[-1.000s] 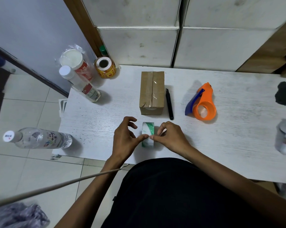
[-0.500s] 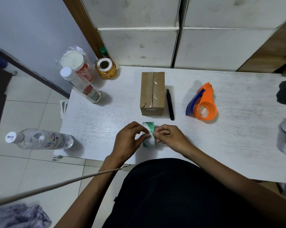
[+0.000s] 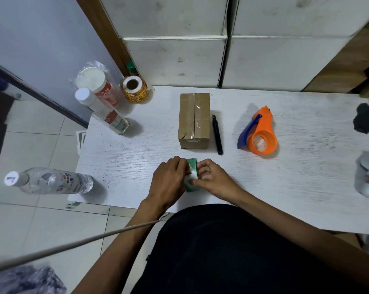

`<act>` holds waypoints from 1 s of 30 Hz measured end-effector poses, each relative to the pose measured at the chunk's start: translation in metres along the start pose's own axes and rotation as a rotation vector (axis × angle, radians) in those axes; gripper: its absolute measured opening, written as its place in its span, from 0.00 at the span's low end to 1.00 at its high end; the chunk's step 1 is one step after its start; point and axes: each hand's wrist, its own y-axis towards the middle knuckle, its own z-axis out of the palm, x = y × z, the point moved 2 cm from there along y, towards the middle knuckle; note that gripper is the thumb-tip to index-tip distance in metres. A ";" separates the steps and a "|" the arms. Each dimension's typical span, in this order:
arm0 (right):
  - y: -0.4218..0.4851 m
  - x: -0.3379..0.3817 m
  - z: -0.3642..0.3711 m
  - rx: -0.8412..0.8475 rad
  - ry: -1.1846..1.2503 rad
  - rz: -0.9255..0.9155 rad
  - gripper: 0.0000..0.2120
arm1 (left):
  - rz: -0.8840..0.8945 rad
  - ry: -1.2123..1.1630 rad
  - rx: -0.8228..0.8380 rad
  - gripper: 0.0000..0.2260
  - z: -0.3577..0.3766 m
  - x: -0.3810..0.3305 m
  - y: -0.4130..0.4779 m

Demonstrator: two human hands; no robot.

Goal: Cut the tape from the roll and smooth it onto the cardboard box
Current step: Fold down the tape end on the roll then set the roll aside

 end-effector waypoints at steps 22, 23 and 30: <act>-0.002 0.010 0.002 0.006 -0.086 -0.103 0.07 | -0.294 -0.381 -0.047 0.05 0.009 0.008 0.008; -0.003 0.009 0.001 0.004 -0.072 -0.100 0.08 | -0.311 -0.449 -0.048 0.04 0.007 0.010 0.011; -0.002 0.001 -0.005 0.042 -0.034 -0.043 0.14 | -0.694 -1.078 0.240 0.22 0.007 0.025 0.016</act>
